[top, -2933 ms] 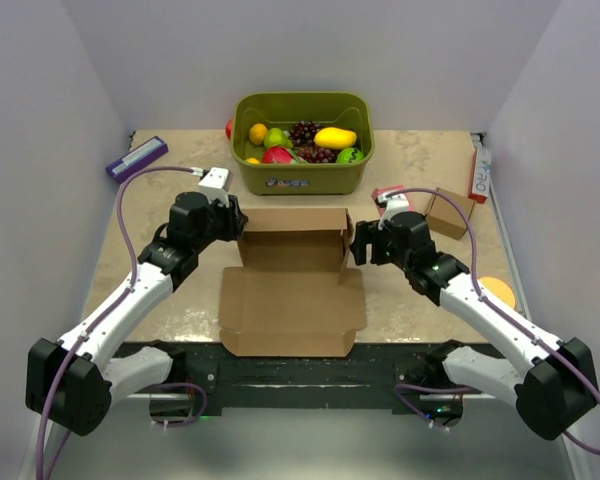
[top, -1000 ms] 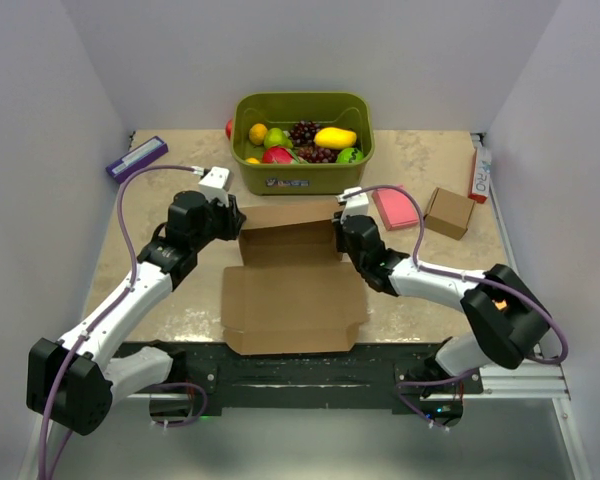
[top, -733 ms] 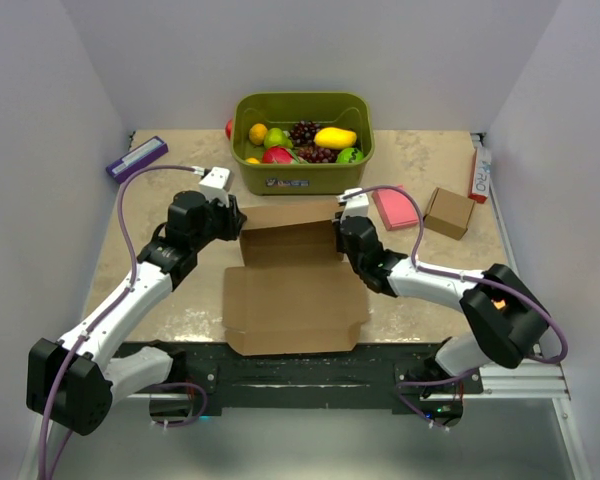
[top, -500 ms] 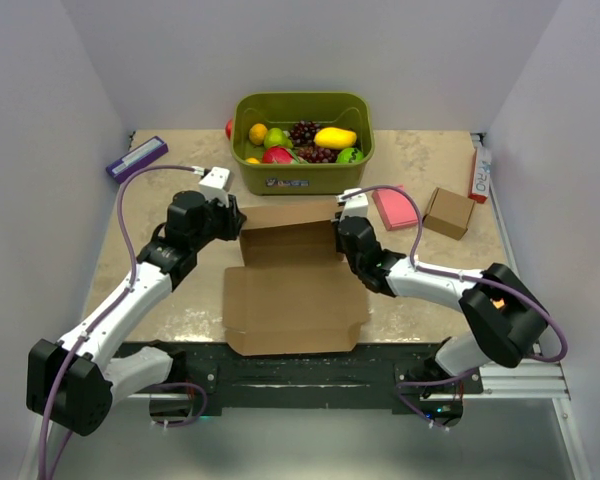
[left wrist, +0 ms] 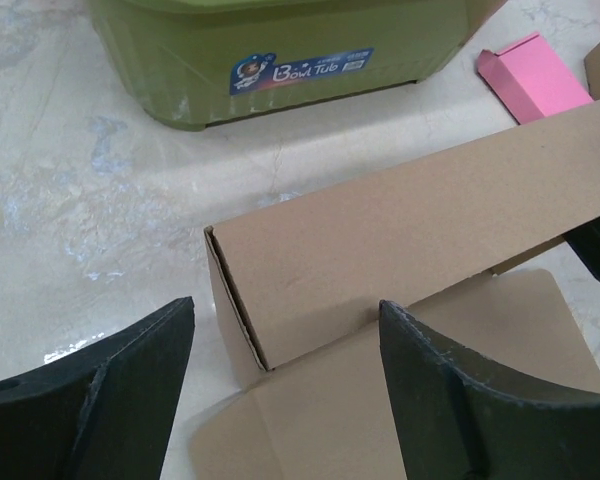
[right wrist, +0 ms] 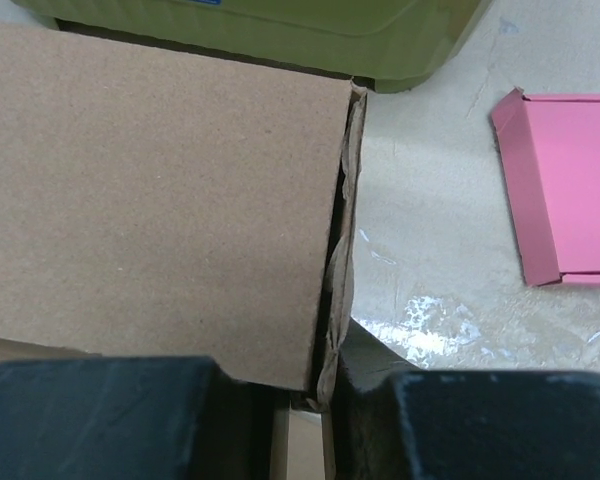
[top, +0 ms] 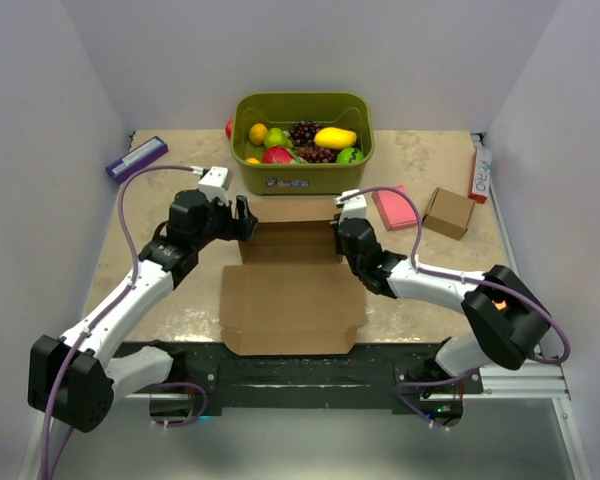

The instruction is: Fold the paper box

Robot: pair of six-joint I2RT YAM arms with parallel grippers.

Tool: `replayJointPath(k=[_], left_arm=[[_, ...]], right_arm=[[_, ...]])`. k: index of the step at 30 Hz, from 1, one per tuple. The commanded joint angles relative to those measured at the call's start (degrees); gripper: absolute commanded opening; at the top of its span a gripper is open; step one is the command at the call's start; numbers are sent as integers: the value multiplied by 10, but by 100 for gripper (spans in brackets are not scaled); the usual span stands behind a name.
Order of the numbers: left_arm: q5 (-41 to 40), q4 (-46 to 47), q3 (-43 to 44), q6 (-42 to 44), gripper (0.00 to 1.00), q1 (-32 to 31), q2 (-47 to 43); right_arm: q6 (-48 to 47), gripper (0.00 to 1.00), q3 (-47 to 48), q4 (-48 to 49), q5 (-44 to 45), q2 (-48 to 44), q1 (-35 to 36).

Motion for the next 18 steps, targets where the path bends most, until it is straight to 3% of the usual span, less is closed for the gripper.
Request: replayJointPath(k=[1,5,9,18], left_arm=[[-9,27,26,-26,79,5,25],[31,57,19,-25,74,11,47],[67,89,0,-32,55,12,48],[131,127,-19,-54,34,12,65]], right_arm=[[-17,0,-16,-9,-12,-21,3],[-19,0,-15,-11,-14,-23,3],[-15,0,-5,-18,-8,-17,4],[39,0,40,-91,79,9,4]])
